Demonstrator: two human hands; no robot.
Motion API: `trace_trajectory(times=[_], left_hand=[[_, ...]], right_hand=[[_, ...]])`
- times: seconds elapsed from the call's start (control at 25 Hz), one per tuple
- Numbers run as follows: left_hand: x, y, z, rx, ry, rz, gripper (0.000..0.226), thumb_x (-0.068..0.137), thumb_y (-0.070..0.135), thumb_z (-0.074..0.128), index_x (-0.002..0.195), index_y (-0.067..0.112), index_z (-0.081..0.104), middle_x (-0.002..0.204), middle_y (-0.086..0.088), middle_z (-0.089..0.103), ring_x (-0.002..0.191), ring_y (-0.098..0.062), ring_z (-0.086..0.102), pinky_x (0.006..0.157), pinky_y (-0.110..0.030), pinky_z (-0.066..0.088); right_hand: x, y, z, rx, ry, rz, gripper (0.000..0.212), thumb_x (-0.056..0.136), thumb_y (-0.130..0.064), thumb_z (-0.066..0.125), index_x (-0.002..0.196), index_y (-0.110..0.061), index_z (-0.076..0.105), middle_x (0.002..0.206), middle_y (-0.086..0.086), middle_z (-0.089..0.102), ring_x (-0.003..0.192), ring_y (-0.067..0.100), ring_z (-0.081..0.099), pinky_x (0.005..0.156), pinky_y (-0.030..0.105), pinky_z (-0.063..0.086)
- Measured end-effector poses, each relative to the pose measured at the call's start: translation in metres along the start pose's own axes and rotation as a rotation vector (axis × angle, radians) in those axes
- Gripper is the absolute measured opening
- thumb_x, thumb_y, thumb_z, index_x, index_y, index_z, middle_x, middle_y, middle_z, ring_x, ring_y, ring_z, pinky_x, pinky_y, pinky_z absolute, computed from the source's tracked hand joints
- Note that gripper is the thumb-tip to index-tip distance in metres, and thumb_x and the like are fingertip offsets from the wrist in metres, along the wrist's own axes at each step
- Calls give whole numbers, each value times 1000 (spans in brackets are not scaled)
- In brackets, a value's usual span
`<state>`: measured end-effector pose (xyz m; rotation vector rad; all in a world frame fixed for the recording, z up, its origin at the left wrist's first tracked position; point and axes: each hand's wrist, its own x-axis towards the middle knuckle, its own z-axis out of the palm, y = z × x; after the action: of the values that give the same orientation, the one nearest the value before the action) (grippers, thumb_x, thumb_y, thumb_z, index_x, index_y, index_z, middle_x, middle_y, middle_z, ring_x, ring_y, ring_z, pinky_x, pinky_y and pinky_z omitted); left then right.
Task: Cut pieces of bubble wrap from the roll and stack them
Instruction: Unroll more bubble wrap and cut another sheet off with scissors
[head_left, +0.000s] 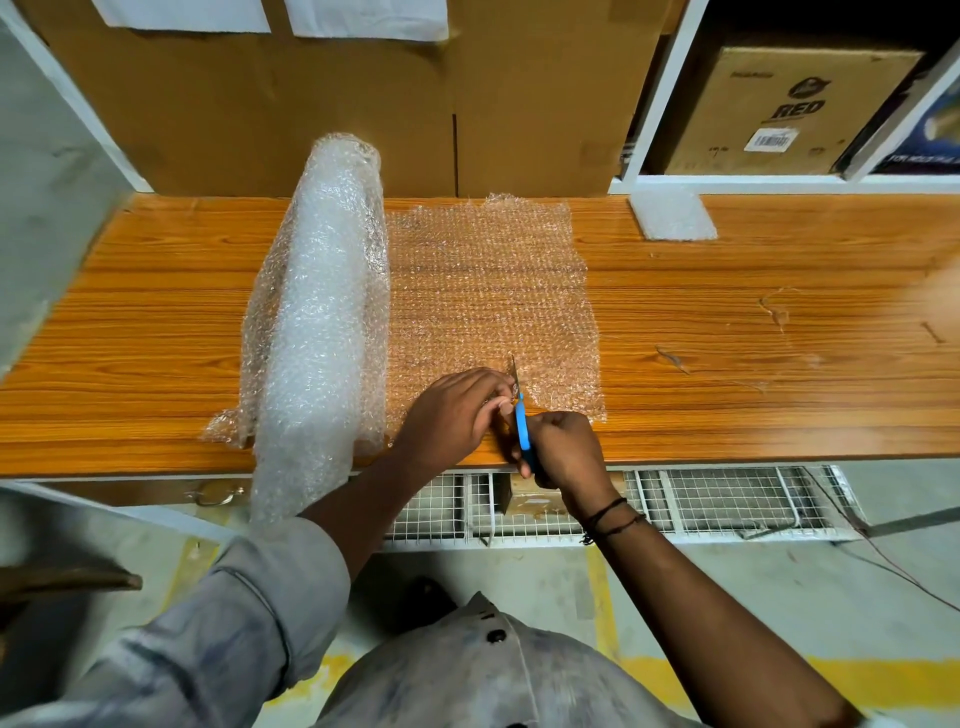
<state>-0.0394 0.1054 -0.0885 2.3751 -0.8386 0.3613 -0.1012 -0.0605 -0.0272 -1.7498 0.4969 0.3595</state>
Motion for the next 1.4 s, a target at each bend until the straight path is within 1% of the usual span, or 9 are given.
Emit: trace_trajectory(times=[0.32, 0.44, 0.56, 0.64, 0.76, 0.84, 1.04, 1.28, 1.4], left_hand=[[2, -3, -2, -5, -18, 19, 13, 102, 14, 56, 109, 17, 66, 122, 5, 70, 115, -16, 65, 93, -34, 51], [3, -4, -2, -15, -22, 13, 13, 102, 15, 55, 109, 16, 66, 122, 4, 70, 114, -17, 65, 94, -32, 50], [3, -5, -2, -21, -27, 13, 12, 103, 17, 56, 109, 16, 66, 121, 5, 70, 112, -16, 65, 92, -33, 51], [3, -6, -1, -22, -28, 17, 12, 103, 18, 55, 108, 16, 66, 120, 5, 70, 112, -15, 65, 91, -35, 51], [3, -6, -1, -24, -30, 18, 11, 103, 19, 55, 107, 16, 65, 119, 5, 70, 111, -15, 66, 90, -36, 51], [4, -6, 0, -21, -27, 16, 10, 101, 16, 57, 107, 16, 66, 119, 4, 70, 110, -16, 66, 89, -36, 52], [4, -6, 0, -25, -19, 9, 9, 100, 14, 60, 107, 16, 66, 119, 5, 71, 110, -17, 66, 88, -36, 52], [4, -9, -1, -15, -34, 19, 13, 100, 16, 56, 109, 17, 65, 122, 5, 70, 114, -17, 64, 91, -37, 52], [3, -11, -1, -16, -34, 31, 15, 97, 10, 60, 108, 19, 65, 123, 6, 69, 117, -16, 63, 93, -36, 51]], right_hand=[[6, -4, -2, 14, -6, -12, 44, 96, -36, 70, 72, 1, 69, 45, 3, 57, 33, 13, 44, 38, 17, 31], [9, -4, -2, -42, 8, -35, 42, 96, -37, 70, 73, -2, 69, 53, 10, 62, 37, 15, 47, 38, 18, 33], [12, -1, -2, -18, 27, -62, 31, 94, -36, 75, 94, -10, 58, 68, 13, 69, 39, 18, 51, 36, 18, 34], [13, 1, -3, 1, 44, -85, 40, 91, -35, 78, 108, -12, 49, 76, 17, 71, 39, 20, 52, 36, 20, 34], [12, 3, -4, -9, 46, -156, 36, 93, -30, 76, 117, -19, 52, 77, 12, 70, 37, 18, 54, 36, 19, 35], [12, 3, -2, 10, 43, -175, 28, 95, -28, 75, 117, -23, 58, 69, 6, 68, 36, 15, 54, 35, 18, 34], [14, 4, 2, 106, 46, -157, 21, 97, -23, 74, 115, -25, 63, 64, 10, 66, 37, 16, 51, 36, 17, 33], [19, 3, 3, 114, 37, -71, 35, 94, -29, 76, 116, -16, 52, 70, 12, 69, 40, 19, 51, 37, 19, 33], [23, -2, 1, 111, 39, -23, 30, 95, -28, 72, 108, -13, 49, 71, 13, 67, 40, 19, 49, 39, 21, 32]])
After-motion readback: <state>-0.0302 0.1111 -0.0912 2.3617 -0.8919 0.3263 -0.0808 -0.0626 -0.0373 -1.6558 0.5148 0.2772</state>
